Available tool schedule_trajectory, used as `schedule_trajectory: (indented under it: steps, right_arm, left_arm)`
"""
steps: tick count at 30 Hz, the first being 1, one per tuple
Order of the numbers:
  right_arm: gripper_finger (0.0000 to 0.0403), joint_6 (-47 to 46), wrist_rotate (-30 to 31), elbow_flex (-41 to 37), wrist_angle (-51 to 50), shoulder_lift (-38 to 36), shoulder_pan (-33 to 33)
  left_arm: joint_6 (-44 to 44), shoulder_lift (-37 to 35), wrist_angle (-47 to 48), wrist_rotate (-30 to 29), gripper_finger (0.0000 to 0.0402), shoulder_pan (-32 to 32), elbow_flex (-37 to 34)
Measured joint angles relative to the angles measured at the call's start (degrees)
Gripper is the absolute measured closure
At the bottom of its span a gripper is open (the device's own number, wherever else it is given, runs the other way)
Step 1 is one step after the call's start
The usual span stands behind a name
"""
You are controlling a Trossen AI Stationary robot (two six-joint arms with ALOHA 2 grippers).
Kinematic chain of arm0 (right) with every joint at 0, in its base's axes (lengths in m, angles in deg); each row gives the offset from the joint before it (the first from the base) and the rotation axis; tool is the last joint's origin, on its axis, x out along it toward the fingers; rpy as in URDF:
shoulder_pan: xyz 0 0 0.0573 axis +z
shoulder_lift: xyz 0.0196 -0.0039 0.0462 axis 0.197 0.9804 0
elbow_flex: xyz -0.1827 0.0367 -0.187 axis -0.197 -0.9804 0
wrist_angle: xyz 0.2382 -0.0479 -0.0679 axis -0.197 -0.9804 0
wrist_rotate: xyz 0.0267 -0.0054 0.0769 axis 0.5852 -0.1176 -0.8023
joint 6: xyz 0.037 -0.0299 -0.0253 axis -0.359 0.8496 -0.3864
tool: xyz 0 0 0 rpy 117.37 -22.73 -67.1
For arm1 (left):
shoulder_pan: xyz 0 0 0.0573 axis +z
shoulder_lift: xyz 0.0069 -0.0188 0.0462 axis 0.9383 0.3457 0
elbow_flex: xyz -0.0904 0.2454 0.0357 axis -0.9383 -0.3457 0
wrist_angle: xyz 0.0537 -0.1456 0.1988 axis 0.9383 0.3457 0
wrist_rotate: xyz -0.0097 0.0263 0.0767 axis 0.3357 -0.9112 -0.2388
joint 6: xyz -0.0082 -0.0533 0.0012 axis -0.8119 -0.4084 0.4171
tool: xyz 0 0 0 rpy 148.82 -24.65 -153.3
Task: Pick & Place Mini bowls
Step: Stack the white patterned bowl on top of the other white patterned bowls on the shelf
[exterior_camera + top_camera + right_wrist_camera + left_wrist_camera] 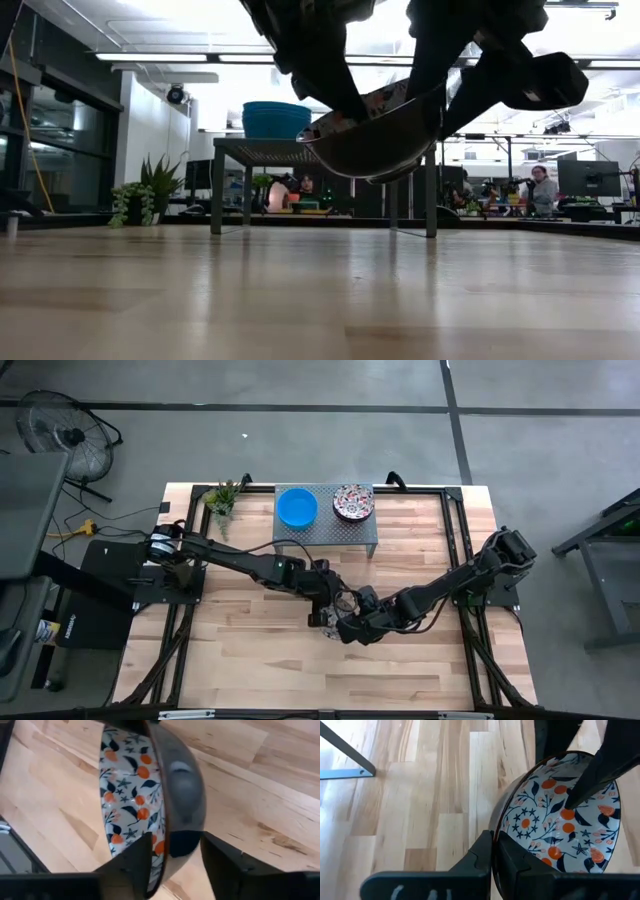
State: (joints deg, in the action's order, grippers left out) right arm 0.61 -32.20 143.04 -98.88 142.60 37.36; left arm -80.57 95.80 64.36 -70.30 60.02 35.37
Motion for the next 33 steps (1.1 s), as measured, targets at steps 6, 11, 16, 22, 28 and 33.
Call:
schedule_trajectory:
  steps: [6, 11, 16, 22, 28, 33]
  right_arm:
    - [0.0346, -1.05, -0.72, -0.17, -1.25, 0.24, -0.58]
    - [0.0365, -1.08, -2.10, -0.26, -1.28, 0.26, -0.87]
    - [0.0371, 0.46, -3.84, -0.26, -1.12, 0.26, -0.96]
    - [0.0395, 1.92, -4.48, -0.26, -1.31, 0.26, -0.92]
    - [0.0397, 1.93, -5.61, -0.20, -0.55, 0.22, -0.92]
    - [0.0397, 0.29, -6.05, 0.15, -0.82, -0.09, -0.92]
  left_arm:
    - [-1.02, -0.10, -0.50, 0.33, 0.0401, 0.02, 0.15]
    - [-1.35, -0.22, -0.46, 0.42, 0.0401, 0.02, 0.22]
    - [0.56, -0.22, -0.09, 2.23, 0.0372, -0.02, 0.20]
    - [6.08, -0.22, -0.01, 5.51, 0.0303, -0.09, 0.13]
    - [11.26, -0.18, 0.97, 5.24, 0.0249, -0.05, 0.76]
    - [17.53, -0.07, 11.54, 4.30, 0.0231, 0.31, 7.15]
